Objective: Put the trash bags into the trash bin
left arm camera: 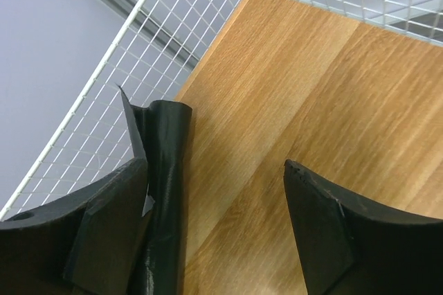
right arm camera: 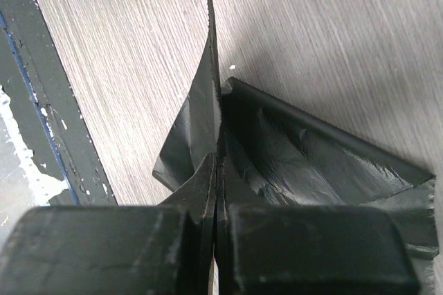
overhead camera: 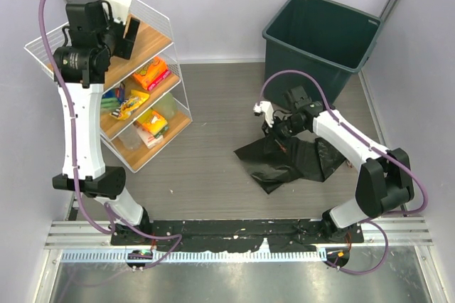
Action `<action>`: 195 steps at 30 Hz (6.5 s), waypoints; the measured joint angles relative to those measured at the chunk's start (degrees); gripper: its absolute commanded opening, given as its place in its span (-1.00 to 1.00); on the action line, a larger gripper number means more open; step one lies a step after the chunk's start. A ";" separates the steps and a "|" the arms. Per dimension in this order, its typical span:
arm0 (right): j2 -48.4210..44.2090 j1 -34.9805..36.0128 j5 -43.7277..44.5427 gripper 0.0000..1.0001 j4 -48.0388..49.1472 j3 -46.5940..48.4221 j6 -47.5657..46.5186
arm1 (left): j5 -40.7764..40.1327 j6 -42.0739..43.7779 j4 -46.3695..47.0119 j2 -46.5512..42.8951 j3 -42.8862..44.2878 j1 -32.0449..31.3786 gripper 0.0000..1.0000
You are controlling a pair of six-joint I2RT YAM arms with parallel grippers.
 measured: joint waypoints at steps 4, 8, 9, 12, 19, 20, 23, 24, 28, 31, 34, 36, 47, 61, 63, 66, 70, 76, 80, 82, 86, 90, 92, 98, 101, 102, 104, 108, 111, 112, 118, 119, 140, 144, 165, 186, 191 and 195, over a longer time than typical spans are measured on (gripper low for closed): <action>0.07 1.62 0.50 -0.97 -0.39 2.80 0.61 | 3.69 -0.46 1.25 -2.58 -1.97 0.00 0.71; 1.51 4.28 1.36 -0.97 -1.29 7.69 1.36 | 11.56 -2.01 2.36 -8.48 -6.56 -0.02 0.80; 2.36 5.40 1.62 -0.97 -1.40 9.40 1.46 | 14.03 -2.62 2.49 -10.45 -7.93 -0.04 0.81; 5.90 8.76 2.19 -0.97 -1.42 14.69 2.03 | 21.07 -4.09 3.30 -16.28 -11.80 -0.17 0.83; 18.38 14.53 2.29 -0.63 -1.55 29.35 4.66 | 31.78 -7.39 5.03 -23.98 -17.86 -0.31 0.87; 19.93 14.99 2.38 -0.46 -1.33 30.97 5.16 | 32.70 -7.58 5.22 -24.22 -18.40 -0.31 0.89; 22.69 15.89 3.13 -0.18 -1.22 33.33 6.40 | 34.69 -7.85 5.66 -24.65 -20.83 -0.31 0.94; 23.10 16.02 3.67 -0.02 -1.25 33.42 6.80 | 35.21 -7.85 5.75 -24.79 -21.90 -0.31 0.94; 22.97 16.22 6.95 0.63 -1.84 33.42 7.39 | 36.70 -7.78 5.97 -25.16 -26.12 -0.39 0.98; 22.32 16.22 9.16 0.67 -1.99 33.42 7.37 | 37.64 -7.74 6.29 -25.24 -28.15 -0.42 0.99; 21.00 16.13 11.39 0.68 -2.73 33.40 7.19 | 38.58 -7.74 6.75 -25.24 -28.61 -0.44 0.99; 19.61 15.78 12.66 0.68 -3.21 33.09 7.13 | 39.34 -7.76 7.19 -25.35 -28.61 -0.57 0.99; 1.38 0.90 16.72 0.68 -3.85 15.13 5.60 | 39.87 -6.82 8.90 -28.00 -37.09 -9.51 0.99; -12.70 -21.64 29.46 0.68 -3.61 -9.90 -2.89 | 33.70 -4.50 10.93 -28.35 -50.51 -25.22 0.99; -13.00 -23.43 30.99 0.68 -2.75 -12.41 -4.07 | 32.89 -4.31 11.50 -28.33 -51.98 -26.56 0.99; -12.61 -25.59 32.68 0.68 -0.72 -15.26 -5.42 | 31.76 -4.24 12.17 -28.26 -53.81 -28.44 0.99; -10.14 -27.30 33.38 0.68 2.56 -17.07 -6.40 | 30.91 -4.24 13.11 -28.24 -55.36 -29.75 0.99; -4.87 -27.76 32.81 0.65 7.17 -17.84 -6.51 | 30.23 -4.24 14.84 -28.26 -57.46 -30.32 0.99; -1.42 -27.98 31.95 0.52 10.16 -17.84 -6.49 | 29.73 -4.24 15.74 -28.24 -58.80 -30.60 0.99; 0.22 -28.13 31.65 0.30 11.43 -17.84 -6.51 | 29.40 -4.24 15.93 -28.24 -59.23 -30.64 0.99; 1.64 -28.44 29.86 -0.23 11.63 -17.18 -6.58 | 28.89 -4.22 16.22 -28.24 -59.76 -30.80 0.99; 1.84 -28.48 28.76 -0.74 11.65 -16.94 -7.15 | 28.59 -4.13 16.59 -28.24 -60.04 -30.86 0.99; 1.84 -28.59 28.44 -0.84 11.34 -16.85 -7.63 | 28.37 -4.07 16.96 -28.24 -60.28 -30.91 0.99; 1.09 -28.74 27.39 -0.97 8.85 -15.67 -8.02 | 28.20 -4.04 18.08 -27.71 -61.59 -31.06 0.99; -0.87 -28.74 26.34 -0.97 6.91 -14.60 -8.00 | 28.17 -4.04 18.60 -27.30 -61.94 -31.34 0.99; -1.81 -28.74 25.81 -0.97 6.12 -14.01 -8.00 | 28.17 -4.04 18.78 -27.21 -62.07 -31.41 0.99; -3.56 -28.74 24.37 -0.97 4.52 -12.68 -7.96 | 28.17 -4.07 19.21 -27.21 -62.47 -31.45 0.99; -6.75 -28.74 18.84 -0.97 0.00 -8.13 -7.96 | 28.41 -4.26 21.00 -27.21 -63.58 -31.61 0.99; -8.59 -28.74 12.94 -0.97 -4.44 -3.72 -8.13 | 29.68 -4.42 22.45 -26.73 -63.87 -31.61 0.99; -8.94 -28.74 10.73 -0.97 -6.12 -2.01 -8.41 | 30.40 -4.52 23.08 -26.38 -63.87 -31.61 0.99; -9.31 -26.88 -0.68 -0.97 -16.04 7.76 -10.62 | 33.35 -5.40 26.58 -22.29 -63.28 -32.11 0.99; -9.31 -25.81 -2.03 -0.97 -17.42 8.90 -10.88 | 33.68 -5.64 27.08 -21.07 -62.60 -32.37 0.99; -6.56 -13.66 -13.11 -0.97 -29.07 19.89 -12.48 | 46.01 -0.59 31.71 -7.76 -52.09 -36.46 0.99; -6.19 -13.66 -13.11 -0.97 -29.44 19.89 -12.87 | 50.82 0.31 30.21 -5.55 -52.09 -36.79 0.99; -4.76 -13.66 -12.94 -0.97 -29.77 19.91 -13.68 | 55.39 4.13 26.08 -1.11 -52.06 -38.01 0.02; -4.31 -6.14 -0.79 0.05 -12.22 10.01 2.19 | 51.58 -3.65 29.31 -5.73 -58.42 -37.86 -0.77; -2.08 -1.07 8.52 0.30 -4.26 5.92 6.25 | 45.57 -2.14 27.80 -11.39 -63.39 -36.26 -0.05; 3.80 2.80 13.44 0.39 2.25 6.05 7.63 | 43.32 -2.25 26.71 -15.67 -67.25 -31.85 0.29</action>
